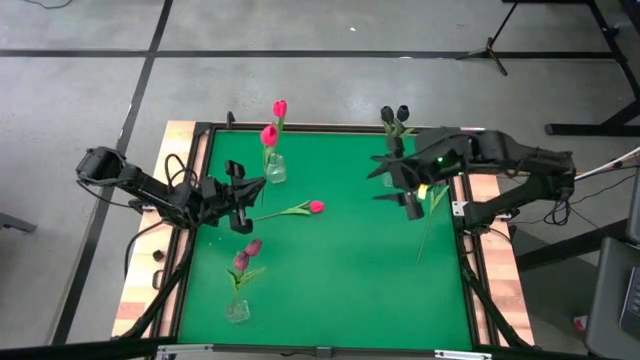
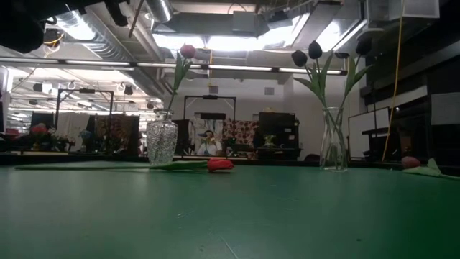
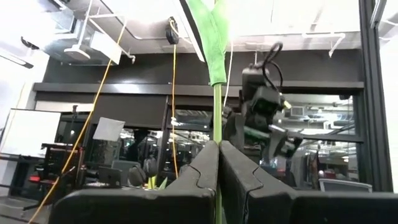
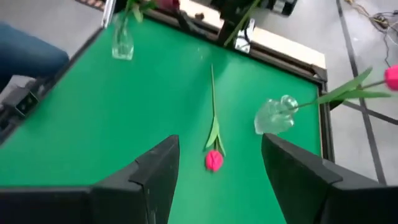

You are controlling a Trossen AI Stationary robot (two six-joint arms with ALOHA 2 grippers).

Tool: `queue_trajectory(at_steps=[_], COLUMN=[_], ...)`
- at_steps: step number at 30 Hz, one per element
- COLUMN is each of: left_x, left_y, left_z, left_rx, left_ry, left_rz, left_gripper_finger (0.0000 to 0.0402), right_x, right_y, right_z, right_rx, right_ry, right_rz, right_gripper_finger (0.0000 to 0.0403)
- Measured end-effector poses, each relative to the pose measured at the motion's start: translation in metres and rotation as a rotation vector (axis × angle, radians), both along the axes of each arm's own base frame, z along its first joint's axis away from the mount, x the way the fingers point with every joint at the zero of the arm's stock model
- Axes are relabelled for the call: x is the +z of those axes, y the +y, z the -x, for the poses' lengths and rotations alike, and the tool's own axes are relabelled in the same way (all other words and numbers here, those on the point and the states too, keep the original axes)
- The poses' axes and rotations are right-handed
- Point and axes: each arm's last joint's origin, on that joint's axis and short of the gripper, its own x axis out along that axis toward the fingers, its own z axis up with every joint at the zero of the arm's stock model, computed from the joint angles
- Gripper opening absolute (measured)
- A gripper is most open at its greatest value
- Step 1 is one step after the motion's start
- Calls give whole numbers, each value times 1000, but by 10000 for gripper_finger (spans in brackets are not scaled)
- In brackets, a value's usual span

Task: Sort flowers into vase by color
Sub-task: Put the top pink flower into the top left transparent vase

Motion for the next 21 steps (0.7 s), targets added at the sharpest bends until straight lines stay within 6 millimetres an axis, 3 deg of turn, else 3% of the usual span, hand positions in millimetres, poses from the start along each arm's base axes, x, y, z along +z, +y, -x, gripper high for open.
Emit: queue_trajectory(at_steps=[4, 11, 17, 21], left_x=[0, 0, 0, 0], left_y=[3, 2, -1, -4], left_z=[0, -1, -1, 0], left_rx=[9, -42, -94, -115], left_ry=[-4, -18, -31, -27], left_rz=[10, 6, 60, 58], left_gripper_finger=[0, 0, 0, 0], right_x=[-25, -51, -68, -84], right_y=[1, 1, 1, 2], right_z=[-1, -5, -22, -36], right_rx=[-4, -58, -129, -135], right_ry=[10, -224, -422, -447], right_rz=[-9, -142, -310, -328], right_gripper_finger=[227, 227, 227, 227])
